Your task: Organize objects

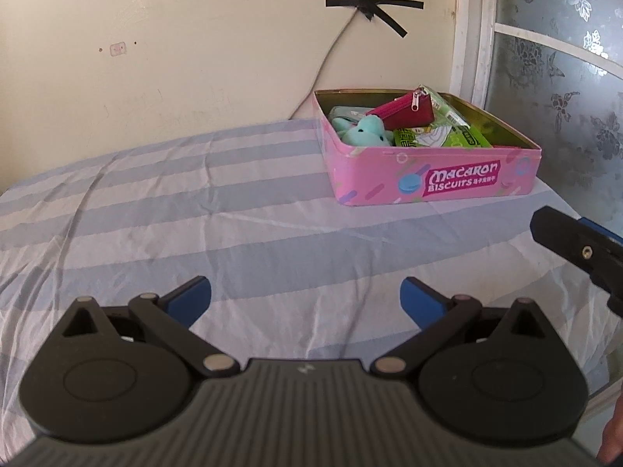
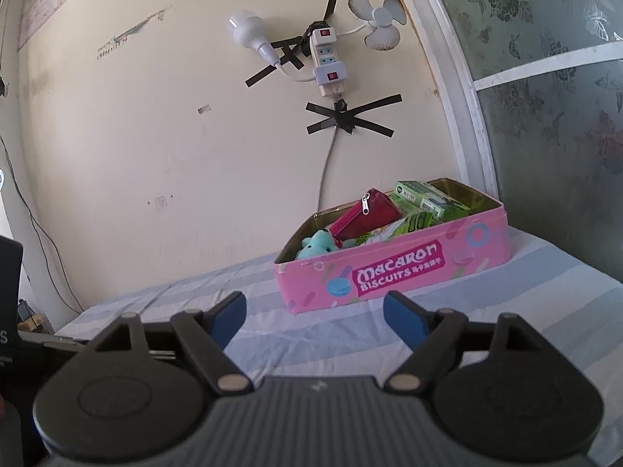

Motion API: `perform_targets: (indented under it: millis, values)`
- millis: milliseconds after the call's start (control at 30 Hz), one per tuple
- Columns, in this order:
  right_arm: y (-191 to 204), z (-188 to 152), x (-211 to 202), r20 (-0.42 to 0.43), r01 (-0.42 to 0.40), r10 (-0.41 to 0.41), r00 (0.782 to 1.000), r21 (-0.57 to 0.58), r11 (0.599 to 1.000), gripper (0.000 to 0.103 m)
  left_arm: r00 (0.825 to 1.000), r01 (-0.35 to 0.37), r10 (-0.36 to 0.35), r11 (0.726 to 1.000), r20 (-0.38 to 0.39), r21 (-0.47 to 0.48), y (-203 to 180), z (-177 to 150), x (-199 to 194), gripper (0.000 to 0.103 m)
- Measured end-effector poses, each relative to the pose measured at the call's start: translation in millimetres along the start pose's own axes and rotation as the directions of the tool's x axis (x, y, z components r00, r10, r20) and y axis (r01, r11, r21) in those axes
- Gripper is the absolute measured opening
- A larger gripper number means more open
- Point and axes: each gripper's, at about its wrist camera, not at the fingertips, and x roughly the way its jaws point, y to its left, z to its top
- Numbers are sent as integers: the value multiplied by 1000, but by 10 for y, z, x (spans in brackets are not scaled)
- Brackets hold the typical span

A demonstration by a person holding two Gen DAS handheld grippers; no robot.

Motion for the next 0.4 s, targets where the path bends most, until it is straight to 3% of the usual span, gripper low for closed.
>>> perform_targets:
  millis: [400]
  values:
    - [-53, -27, 68, -19, 5, -5, 1000, 11, 1000, 82, 999, 31, -31, 999, -14, 7, -4, -7, 45, 103]
